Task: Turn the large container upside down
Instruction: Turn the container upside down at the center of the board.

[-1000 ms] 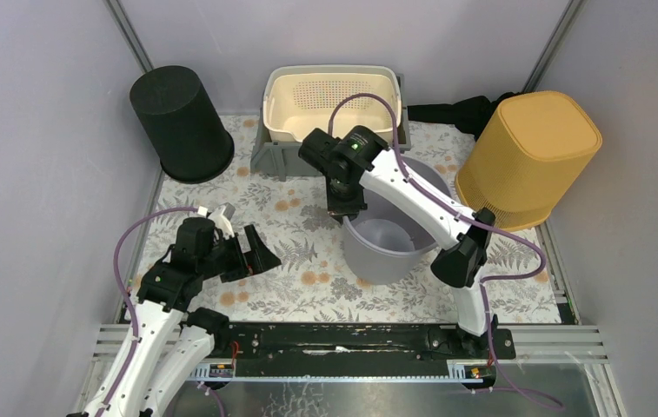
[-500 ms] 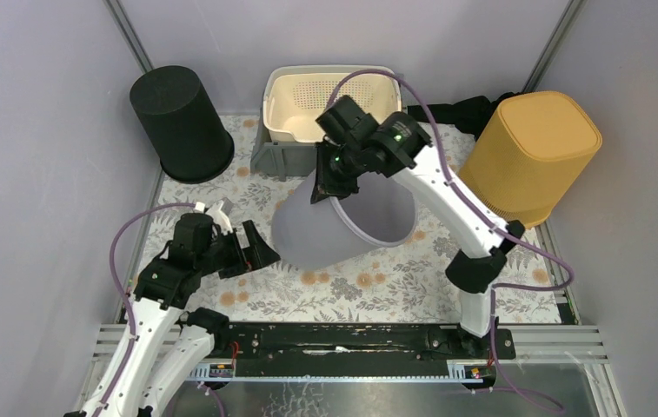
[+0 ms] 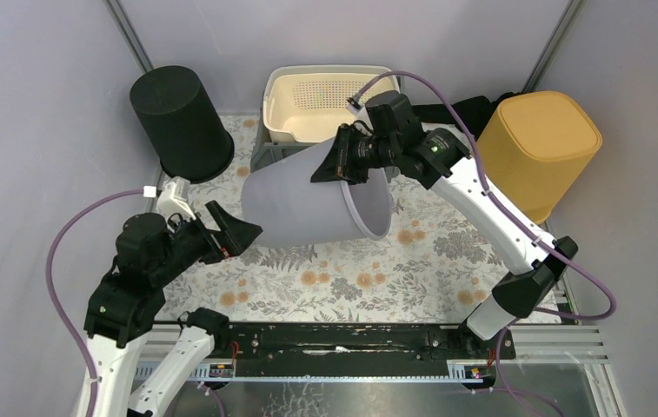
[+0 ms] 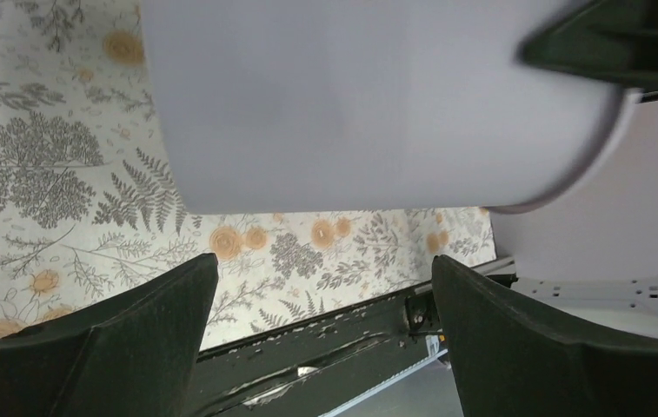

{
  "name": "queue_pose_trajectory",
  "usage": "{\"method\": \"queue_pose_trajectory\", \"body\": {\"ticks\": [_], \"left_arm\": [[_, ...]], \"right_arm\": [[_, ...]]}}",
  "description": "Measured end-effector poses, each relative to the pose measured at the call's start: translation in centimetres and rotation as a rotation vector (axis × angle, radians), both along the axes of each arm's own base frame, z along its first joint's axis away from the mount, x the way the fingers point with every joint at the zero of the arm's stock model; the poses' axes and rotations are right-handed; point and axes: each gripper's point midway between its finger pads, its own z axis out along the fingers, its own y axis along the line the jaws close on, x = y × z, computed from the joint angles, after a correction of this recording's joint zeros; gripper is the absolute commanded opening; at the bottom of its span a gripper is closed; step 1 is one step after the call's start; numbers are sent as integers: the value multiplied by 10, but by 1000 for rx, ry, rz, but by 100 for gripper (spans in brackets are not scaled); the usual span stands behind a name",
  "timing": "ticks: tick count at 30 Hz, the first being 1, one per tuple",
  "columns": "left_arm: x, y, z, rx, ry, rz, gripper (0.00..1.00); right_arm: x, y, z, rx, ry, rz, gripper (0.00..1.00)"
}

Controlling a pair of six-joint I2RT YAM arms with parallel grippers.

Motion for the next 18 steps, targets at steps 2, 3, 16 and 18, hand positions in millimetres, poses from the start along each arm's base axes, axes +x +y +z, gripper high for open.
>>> {"method": "queue_pose_trajectory", "body": {"ticks": [2, 3, 16, 18], "left_arm": [[-2, 2, 11, -10, -22, 11, 100], [-2, 2, 13, -14, -26, 16, 100], [-9, 4, 10, -43, 16, 38, 100], [-9, 3, 8, -44, 23, 39, 100]], "right_arm": [[2, 1, -6, 47, 24, 0, 0], [4, 2, -10, 73, 35, -1, 0], [-1, 0, -36, 327, 137, -3, 0], [-2, 0, -34, 354, 136, 4, 0]]}}
